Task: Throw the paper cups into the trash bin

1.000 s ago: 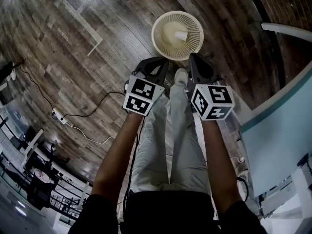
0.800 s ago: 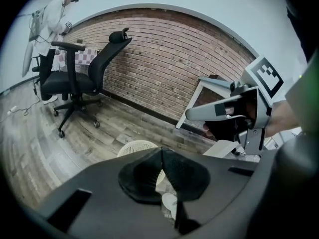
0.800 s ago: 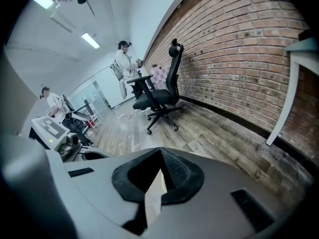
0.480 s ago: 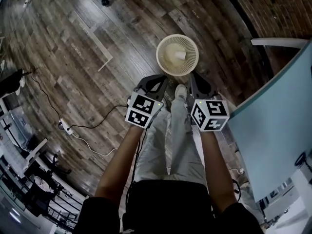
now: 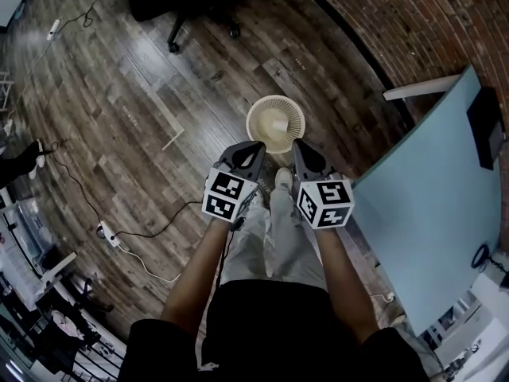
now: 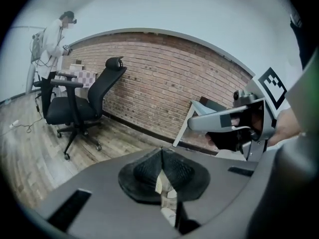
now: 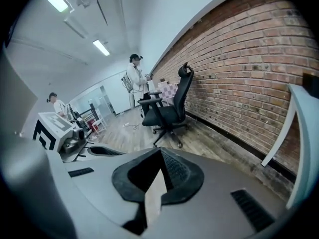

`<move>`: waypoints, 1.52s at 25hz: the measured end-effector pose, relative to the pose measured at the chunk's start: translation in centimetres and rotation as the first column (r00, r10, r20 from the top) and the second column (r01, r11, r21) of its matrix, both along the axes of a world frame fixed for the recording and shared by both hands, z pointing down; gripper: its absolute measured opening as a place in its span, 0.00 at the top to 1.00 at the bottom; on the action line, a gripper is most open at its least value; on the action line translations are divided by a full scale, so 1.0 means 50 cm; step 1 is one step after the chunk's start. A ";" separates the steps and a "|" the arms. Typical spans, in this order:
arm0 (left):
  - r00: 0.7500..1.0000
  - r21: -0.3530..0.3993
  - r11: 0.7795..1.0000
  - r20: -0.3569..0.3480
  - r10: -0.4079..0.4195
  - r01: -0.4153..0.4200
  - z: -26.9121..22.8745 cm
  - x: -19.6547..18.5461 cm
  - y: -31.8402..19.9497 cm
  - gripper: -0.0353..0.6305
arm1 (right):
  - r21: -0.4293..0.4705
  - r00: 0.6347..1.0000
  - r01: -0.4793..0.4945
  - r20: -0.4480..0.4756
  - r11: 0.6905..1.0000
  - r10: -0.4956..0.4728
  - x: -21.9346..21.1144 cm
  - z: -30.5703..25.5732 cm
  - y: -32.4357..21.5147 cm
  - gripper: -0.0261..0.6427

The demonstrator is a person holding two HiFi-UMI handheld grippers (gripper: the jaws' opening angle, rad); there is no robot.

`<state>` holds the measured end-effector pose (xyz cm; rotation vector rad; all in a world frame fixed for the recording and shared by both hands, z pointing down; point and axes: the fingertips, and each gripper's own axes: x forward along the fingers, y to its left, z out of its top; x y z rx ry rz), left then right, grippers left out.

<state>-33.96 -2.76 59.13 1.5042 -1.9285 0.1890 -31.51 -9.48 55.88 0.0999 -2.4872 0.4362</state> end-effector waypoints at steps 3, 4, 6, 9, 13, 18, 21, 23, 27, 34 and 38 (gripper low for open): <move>1.000 0.026 1.000 0.021 0.005 -0.006 -0.053 0.003 -0.003 0.93 | 0.016 1.000 0.017 0.018 1.000 -0.018 0.002 -0.044 0.012 0.95; 1.000 0.033 0.999 0.029 0.004 -0.005 -0.068 0.003 0.000 0.93 | 0.021 0.999 0.024 0.024 0.999 -0.025 0.003 -0.059 0.017 0.95; 0.999 0.042 0.999 0.043 -0.008 0.006 -0.099 0.000 0.011 0.93 | 0.033 0.998 0.037 0.040 0.999 -0.038 0.004 -0.089 0.025 0.96; 0.998 0.055 0.998 0.057 -0.030 0.027 -0.143 0.000 0.032 0.93 | 0.060 0.996 0.049 0.066 0.997 -0.053 0.012 -0.136 0.033 0.96; 0.996 0.072 0.997 0.081 -0.030 0.024 -0.194 0.018 0.058 0.93 | 0.107 0.993 0.070 0.084 0.992 -0.079 0.030 -0.185 0.046 0.96; 0.991 0.115 0.993 0.127 -0.027 0.012 -0.258 0.044 0.073 0.93 | 0.159 0.989 0.083 0.109 0.984 -0.101 0.048 -0.235 0.058 0.96; 0.989 0.141 0.990 0.147 -0.001 -0.020 -0.287 0.071 0.077 0.93 | 0.176 0.986 0.079 0.135 0.981 -0.103 0.061 -0.265 0.066 0.95; 0.987 0.167 0.985 0.162 0.006 -0.033 -0.313 0.082 0.078 0.93 | 0.187 0.983 0.075 0.153 0.979 -0.104 0.068 -0.289 0.070 0.96; 0.978 0.203 0.979 0.209 -0.020 -0.024 -0.359 0.080 0.095 0.93 | 0.209 0.978 0.064 0.182 0.976 -0.103 0.075 -0.324 0.084 0.96; 0.970 0.271 0.958 0.244 0.023 -0.091 -0.409 0.106 0.099 0.93 | 0.247 0.980 0.032 0.181 0.968 -0.079 0.103 -0.339 0.080 0.96; 0.971 0.300 0.950 0.240 0.011 -0.085 -0.424 0.114 0.116 0.93 | 0.259 0.981 0.016 0.184 0.966 -0.066 0.110 -0.345 0.088 0.96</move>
